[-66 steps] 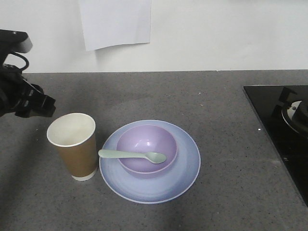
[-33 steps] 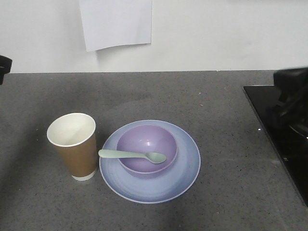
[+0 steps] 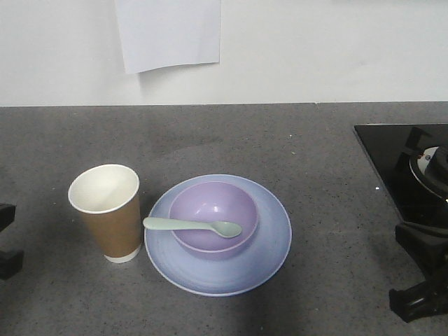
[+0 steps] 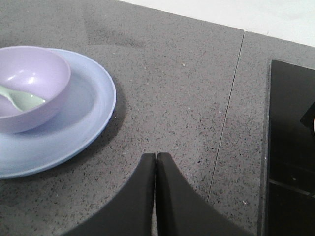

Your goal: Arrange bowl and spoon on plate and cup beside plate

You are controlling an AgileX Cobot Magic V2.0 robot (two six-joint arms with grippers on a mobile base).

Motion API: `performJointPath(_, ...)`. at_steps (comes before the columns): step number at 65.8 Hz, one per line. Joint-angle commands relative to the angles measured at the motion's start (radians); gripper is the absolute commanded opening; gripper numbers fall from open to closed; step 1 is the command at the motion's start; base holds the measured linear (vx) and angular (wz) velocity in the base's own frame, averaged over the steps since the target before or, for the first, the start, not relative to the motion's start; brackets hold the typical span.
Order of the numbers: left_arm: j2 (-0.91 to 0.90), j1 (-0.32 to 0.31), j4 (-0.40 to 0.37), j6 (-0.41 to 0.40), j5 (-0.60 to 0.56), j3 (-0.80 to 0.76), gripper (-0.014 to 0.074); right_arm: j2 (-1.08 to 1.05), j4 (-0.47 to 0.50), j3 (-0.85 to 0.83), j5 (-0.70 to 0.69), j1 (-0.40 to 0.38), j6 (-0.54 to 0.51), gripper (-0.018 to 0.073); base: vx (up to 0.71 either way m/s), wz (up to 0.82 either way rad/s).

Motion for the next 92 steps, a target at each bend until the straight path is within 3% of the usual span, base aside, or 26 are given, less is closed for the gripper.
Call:
performJointPath(1,-0.049,-0.001,-0.017,-0.013,-0.142,0.009,-0.0007,-0.016,-0.014,-0.018,-0.094,-0.006,0.029,-0.0005,0.0,0.0)
performJointPath(14,-0.076,-0.001,-0.017,-0.013,-0.224,0.012,-0.0007,-0.02,-0.014,-0.018,-0.237,-0.006,0.118,-0.0005,0.0,0.0)
performJointPath(24,-0.076,-0.001,-0.017,-0.013,-0.236,0.012,-0.0007,-0.008,-0.014,-0.018,-0.346,-0.015,0.12,-0.0003,0.0,0.0)
performJointPath(92,-0.076,-0.001,-0.017,-0.013,-0.224,0.012,-0.0007,-0.009,-0.003,-0.018,-0.325,-0.035,0.12,-0.0002,0.0,0.0)
